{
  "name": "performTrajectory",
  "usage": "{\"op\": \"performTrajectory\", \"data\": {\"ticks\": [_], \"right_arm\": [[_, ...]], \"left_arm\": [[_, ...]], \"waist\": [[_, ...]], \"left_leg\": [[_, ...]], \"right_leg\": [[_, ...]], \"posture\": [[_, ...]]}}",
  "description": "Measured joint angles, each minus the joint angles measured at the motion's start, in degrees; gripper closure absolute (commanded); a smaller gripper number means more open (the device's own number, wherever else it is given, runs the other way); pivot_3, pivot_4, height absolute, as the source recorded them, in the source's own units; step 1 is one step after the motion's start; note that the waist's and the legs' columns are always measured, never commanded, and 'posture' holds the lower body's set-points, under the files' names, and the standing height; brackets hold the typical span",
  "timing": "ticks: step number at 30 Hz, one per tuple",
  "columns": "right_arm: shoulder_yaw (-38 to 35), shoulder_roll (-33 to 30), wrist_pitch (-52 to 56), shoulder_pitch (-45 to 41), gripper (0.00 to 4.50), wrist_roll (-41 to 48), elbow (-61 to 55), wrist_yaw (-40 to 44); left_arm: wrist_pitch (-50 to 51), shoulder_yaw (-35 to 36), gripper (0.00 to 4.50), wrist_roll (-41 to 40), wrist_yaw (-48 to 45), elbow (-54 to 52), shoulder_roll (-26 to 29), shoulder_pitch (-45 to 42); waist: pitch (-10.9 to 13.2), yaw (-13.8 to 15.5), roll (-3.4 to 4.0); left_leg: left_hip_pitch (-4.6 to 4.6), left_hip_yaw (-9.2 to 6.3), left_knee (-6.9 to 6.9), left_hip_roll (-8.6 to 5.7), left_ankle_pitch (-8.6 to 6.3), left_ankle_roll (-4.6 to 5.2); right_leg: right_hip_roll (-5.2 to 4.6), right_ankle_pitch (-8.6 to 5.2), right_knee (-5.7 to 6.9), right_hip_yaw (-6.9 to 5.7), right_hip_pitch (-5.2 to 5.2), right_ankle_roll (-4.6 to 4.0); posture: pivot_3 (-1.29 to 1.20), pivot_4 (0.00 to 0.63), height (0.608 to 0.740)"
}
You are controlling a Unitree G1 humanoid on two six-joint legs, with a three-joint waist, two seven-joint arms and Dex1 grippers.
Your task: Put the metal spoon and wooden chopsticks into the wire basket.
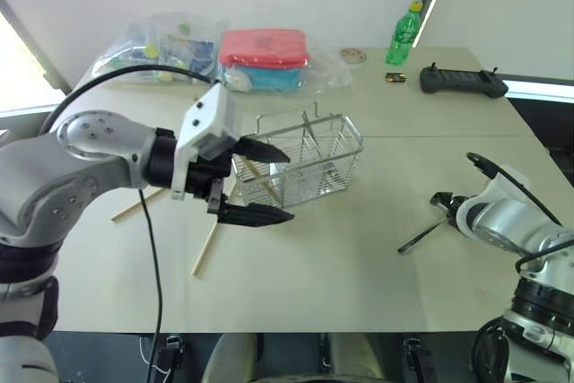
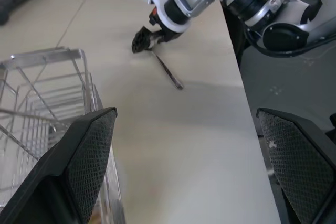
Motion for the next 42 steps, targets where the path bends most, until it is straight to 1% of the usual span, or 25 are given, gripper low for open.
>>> {"op": "performTrajectory", "data": {"ticks": [3, 10, 14, 21, 26, 29, 30, 31, 33, 38, 42], "right_arm": [[1.78, -1.17, -1.41, -0.33, 0.80, 1.30, 1.22, -1.53], [4.50, -3.86, -3.40, -0.13, 4.45, 2.35, 3.32, -2.45], [6.06, -5.07, -4.09, -0.12, 4.45, 3.50, 3.75, -1.71], [7.89, -7.10, -4.60, 0.21, 4.45, 3.69, 4.31, -0.25], [8.42, -8.03, -5.98, 1.14, 4.45, 5.97, 3.38, -1.16], [9.30, -9.53, -7.13, 2.23, 3.63, 9.35, 2.09, -2.60], [10.34, -10.25, -7.34, 2.57, 3.05, 10.89, 1.18, -3.35], [10.94, -10.57, -7.54, 2.77, 2.65, 11.59, 0.75, -3.74], [12.97, -12.13, -8.60, 3.23, 1.70, 13.79, -0.19, -5.54], [17.43, -14.76, -11.90, 3.14, 1.70, 18.95, -1.21, -9.89], [20.02, -14.19, -13.73, 0.54, 1.70, 20.27, -2.53, -10.62]], "left_arm": [[0.00, -0.74, 0.00, 1.32, -0.42, 0.80, -1.41, -0.55], [0.01, -0.85, 0.00, 3.23, -1.20, 1.67, -3.11, -1.80], [0.03, -0.85, 0.00, 3.51, -1.29, 1.67, -3.77, -1.90], [0.03, -0.84, 0.00, 4.40, -1.26, 1.66, -4.30, -1.90], [0.03, -0.84, 0.00, 4.61, -1.24, 1.66, -4.95, -1.90], [0.01, -0.83, 0.00, 4.93, -1.26, 1.72, -5.23, -1.90], [-0.02, -0.83, 0.00, 5.11, -1.28, 1.82, -5.42, -1.90], [-0.04, -0.84, 0.00, 5.25, -1.30, 1.88, -5.59, -1.90], [-0.11, -0.84, 0.00, 5.80, -1.36, 2.13, -5.95, -1.90], [-0.16, -0.84, 0.00, 6.76, -1.49, 2.92, -6.74, -1.99], [-0.21, -0.85, 0.00, 7.08, -1.55, 2.97, -7.26, -2.32]], "waist": [[0.01, -0.04, -0.06], [0.01, -0.72, -0.21], [0.04, -1.51, -0.21], [0.06, -1.36, -0.24], [0.20, -1.29, -0.22], [0.36, -1.26, -0.08], [0.40, -1.26, -0.03], [0.41, -1.26, -0.03], [0.44, -1.26, -0.01], [0.59, -1.33, 0.04], [0.73, -1.35, 0.08]], "left_leg": [[0.03, -0.01, 0.00, 0.00, 0.00, 0.01], [0.16, 0.01, 0.02, 0.04, -0.01, 0.01], [0.36, 0.03, -0.03, 0.10, -0.01, 0.02], [0.35, 0.03, 0.02, 0.12, -0.01, 0.02], [0.32, 0.02, -0.04, 0.12, -0.01, 0.02], [0.26, 0.02, -0.13, 0.11, -0.02, 0.03], [0.25, 0.02, -0.15, 0.10, -0.03, 0.05], [0.24, 0.02, -0.16, 0.10, -0.04, 0.07], [0.20, 0.02, -0.17, 0.10, -0.06, 0.10], [0.12, 0.03, -0.12, 0.09, -0.06, 0.10], [0.11, 0.03, -0.13, 0.09, -0.06, 0.10]], "right_leg": [[0.00, -0.01, 0.00, 0.00, 0.03, 0.01], [0.03, -0.01, 0.00, 0.01, 0.11, 0.01], [0.04, -0.13, 0.00, 0.01, 0.24, 0.21], [0.07, -0.13, -0.02, 0.03, 0.26, 0.20], [0.06, -0.11, -0.02, 0.03, 0.22, 0.18], [0.06, -0.07, -0.02, 0.03, 0.15, 0.11], [0.06, -0.03, -0.02, 0.03, 0.13, 0.04], [0.06, -0.04, -0.03, 0.03, 0.12, 0.04], [0.06, -0.05, -0.05, 0.03, 0.10, 0.06], [0.06, -0.05, -0.07, 0.03, 0.05, 0.06], [0.06, -0.05, -0.07, 0.03, 0.01, 0.07]], "posture": [[0.00, 0.150, 0.692], [0.00, 0.150, 0.692], [0.00, 0.150, 0.692], [0.00, 0.150, 0.692], [0.00, 0.150, 0.692], [0.00, 0.150, 0.692], [0.00, 0.150, 0.692], [0.00, 0.150, 0.692], [0.00, 0.150, 0.692], [0.00, 0.150, 0.692], [0.00, 0.150, 0.692]]}}
